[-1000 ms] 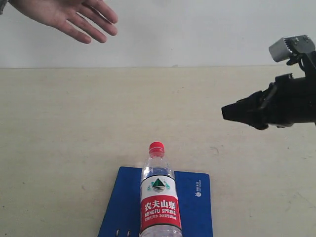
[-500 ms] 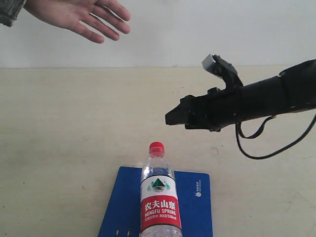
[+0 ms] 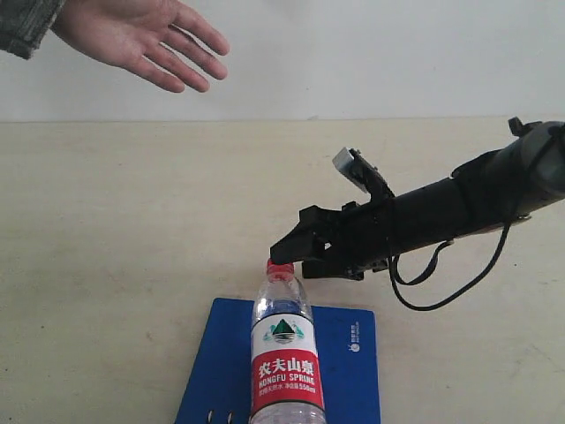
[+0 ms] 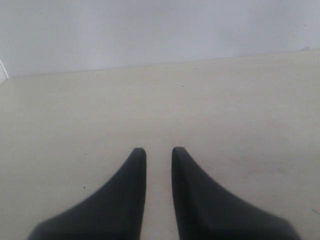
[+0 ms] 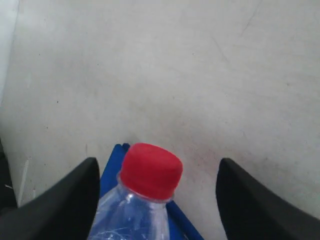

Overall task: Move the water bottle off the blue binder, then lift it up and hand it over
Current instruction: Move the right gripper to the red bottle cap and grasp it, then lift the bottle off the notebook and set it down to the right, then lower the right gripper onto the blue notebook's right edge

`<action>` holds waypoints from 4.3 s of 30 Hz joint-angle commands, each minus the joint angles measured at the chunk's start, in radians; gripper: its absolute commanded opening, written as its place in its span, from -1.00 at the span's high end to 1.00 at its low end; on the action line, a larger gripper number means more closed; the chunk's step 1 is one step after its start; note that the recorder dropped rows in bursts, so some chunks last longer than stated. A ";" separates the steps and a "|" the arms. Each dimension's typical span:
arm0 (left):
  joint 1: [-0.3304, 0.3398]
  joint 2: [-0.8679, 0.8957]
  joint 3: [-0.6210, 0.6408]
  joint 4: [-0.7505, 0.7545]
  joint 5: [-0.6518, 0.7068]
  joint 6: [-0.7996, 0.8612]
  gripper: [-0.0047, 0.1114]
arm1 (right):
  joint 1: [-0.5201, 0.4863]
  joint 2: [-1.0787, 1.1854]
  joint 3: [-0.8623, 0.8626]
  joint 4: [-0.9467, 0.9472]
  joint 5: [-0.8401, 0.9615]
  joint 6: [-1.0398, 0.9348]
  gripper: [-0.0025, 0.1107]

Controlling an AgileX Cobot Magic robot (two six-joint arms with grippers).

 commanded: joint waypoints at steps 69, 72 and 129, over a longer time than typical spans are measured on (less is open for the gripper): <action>-0.007 0.003 -0.004 0.002 -0.007 0.003 0.62 | -0.478 -0.415 -0.125 -0.135 -0.069 -0.622 0.95; -0.007 0.003 -0.004 0.002 -0.007 0.003 0.62 | -0.478 -0.416 -0.125 -0.126 -0.084 -0.653 0.96; -0.007 0.003 -0.004 -0.742 -0.006 -0.426 0.62 | 0.059 -0.441 0.186 -0.715 -0.228 0.112 -0.12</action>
